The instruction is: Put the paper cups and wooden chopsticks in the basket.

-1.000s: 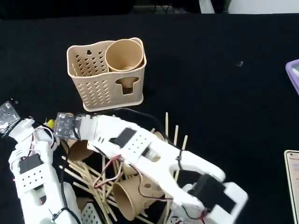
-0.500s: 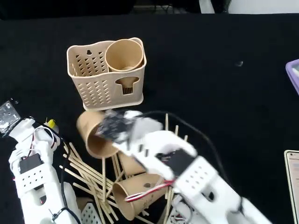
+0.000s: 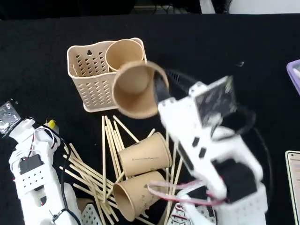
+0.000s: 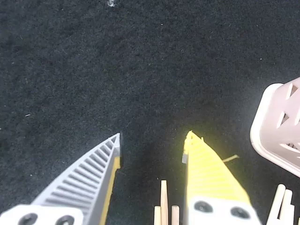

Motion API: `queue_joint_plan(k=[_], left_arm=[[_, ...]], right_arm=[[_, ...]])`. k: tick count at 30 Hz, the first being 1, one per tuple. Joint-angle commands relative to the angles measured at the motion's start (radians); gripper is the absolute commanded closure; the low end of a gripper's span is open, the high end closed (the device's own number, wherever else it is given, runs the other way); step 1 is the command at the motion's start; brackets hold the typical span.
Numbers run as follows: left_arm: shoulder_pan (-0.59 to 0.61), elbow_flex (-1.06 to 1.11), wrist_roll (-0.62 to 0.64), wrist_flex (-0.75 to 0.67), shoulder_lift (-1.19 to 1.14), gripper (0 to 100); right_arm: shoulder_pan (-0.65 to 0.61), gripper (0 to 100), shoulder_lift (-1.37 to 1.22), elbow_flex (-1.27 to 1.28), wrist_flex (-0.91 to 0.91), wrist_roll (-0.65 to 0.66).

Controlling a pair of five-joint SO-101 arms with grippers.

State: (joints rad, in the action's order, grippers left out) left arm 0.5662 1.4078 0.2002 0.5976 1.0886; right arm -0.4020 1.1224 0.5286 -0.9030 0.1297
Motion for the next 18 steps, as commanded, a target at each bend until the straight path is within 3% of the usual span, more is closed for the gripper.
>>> queue_joint_plan(k=[1,8,18], left_arm=[[0.008,-0.005,0.006,-0.012,0.003,78],[0.008,-0.004,0.006,-0.011,0.003,78],[0.008,-0.004,0.006,-0.011,0.003,78]], right_arm=[[0.037,98.8,-0.234,-0.206,0.094,-0.107],[0.038,98.8,-0.627,-0.504,0.083,-0.153],[0.04,98.8,-0.905,-0.789,-0.137,-0.147]])
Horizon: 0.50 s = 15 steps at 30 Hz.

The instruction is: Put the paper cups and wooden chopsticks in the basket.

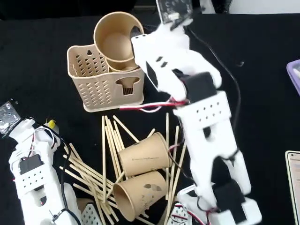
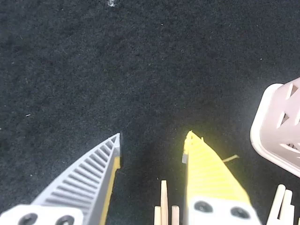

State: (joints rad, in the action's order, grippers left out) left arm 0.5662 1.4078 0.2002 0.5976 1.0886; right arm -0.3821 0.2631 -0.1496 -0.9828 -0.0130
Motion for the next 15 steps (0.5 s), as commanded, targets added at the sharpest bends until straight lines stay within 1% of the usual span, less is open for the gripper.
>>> queue_joint_plan(k=[1,7,10,12,15], left_arm=[[0.008,-0.004,0.006,-0.011,0.003,78],[0.008,-0.004,0.006,-0.011,0.003,78],[0.008,-0.004,0.006,-0.011,0.003,78],[0.008,-0.004,0.006,-0.011,0.003,78],[0.008,-0.004,0.006,-0.011,0.003,78]], right_arm=[[0.021,98.8,-0.062,-0.119,-0.061,-0.005],[0.08,98.7,-0.111,-0.117,-0.068,-0.009],[0.084,97.9,-0.117,-0.116,-0.08,-0.005],[0.083,92.3,-0.114,-0.116,-0.106,-0.005],[0.071,79.2,-0.11,-0.127,-0.14,-0.011]])
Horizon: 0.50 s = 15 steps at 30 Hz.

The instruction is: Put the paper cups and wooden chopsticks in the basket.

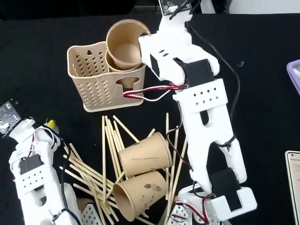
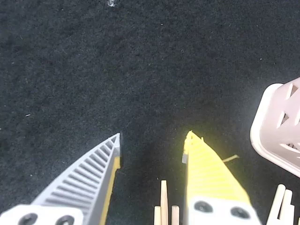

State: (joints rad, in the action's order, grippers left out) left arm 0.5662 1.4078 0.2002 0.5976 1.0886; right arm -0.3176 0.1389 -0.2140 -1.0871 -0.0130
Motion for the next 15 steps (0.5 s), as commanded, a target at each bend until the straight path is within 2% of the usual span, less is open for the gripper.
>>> queue_joint_plan(k=[1,3,10,15], left_arm=[[0.008,-0.004,0.006,-0.011,0.003,78],[0.008,-0.004,0.006,-0.011,0.003,78],[0.008,-0.004,0.006,-0.011,0.003,78],[0.008,-0.004,0.006,-0.011,0.003,78]], right_arm=[[0.005,75.9,0.016,-0.07,-0.046,-0.011],[0.002,73.5,0.03,-0.091,-0.072,-0.005],[0.008,80.7,0.143,-0.13,-0.265,-0.003],[0.006,81.2,0.196,-0.114,-0.4,-0.003]])
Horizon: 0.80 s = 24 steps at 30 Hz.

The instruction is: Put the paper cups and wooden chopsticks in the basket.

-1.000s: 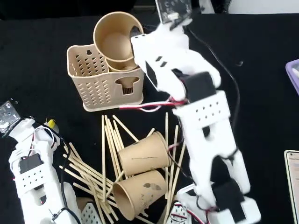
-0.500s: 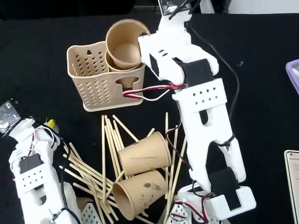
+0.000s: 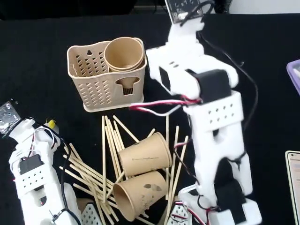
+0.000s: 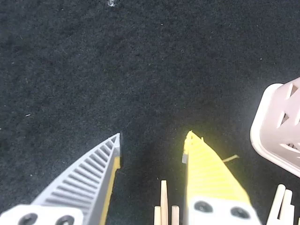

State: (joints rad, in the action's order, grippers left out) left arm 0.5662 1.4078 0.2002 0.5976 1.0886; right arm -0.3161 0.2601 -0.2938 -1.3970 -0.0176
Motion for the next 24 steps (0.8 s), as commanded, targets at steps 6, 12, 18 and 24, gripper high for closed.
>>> queue_joint_plan(k=[6,12,18,24], left_arm=[[0.008,-0.004,0.006,-0.011,0.003,78],[0.008,-0.004,0.006,-0.011,0.003,78],[0.008,-0.004,0.006,-0.011,0.003,78],[0.007,-0.004,0.006,-0.011,0.003,78]], right_arm=[[0.002,81.4,0.151,0.061,-0.273,0.003],[0.002,81.5,0.271,0.374,-0.304,0.106],[-0.034,81.5,0.417,0.727,-0.232,0.25],[-0.143,81.5,0.547,0.906,-0.23,0.353]])
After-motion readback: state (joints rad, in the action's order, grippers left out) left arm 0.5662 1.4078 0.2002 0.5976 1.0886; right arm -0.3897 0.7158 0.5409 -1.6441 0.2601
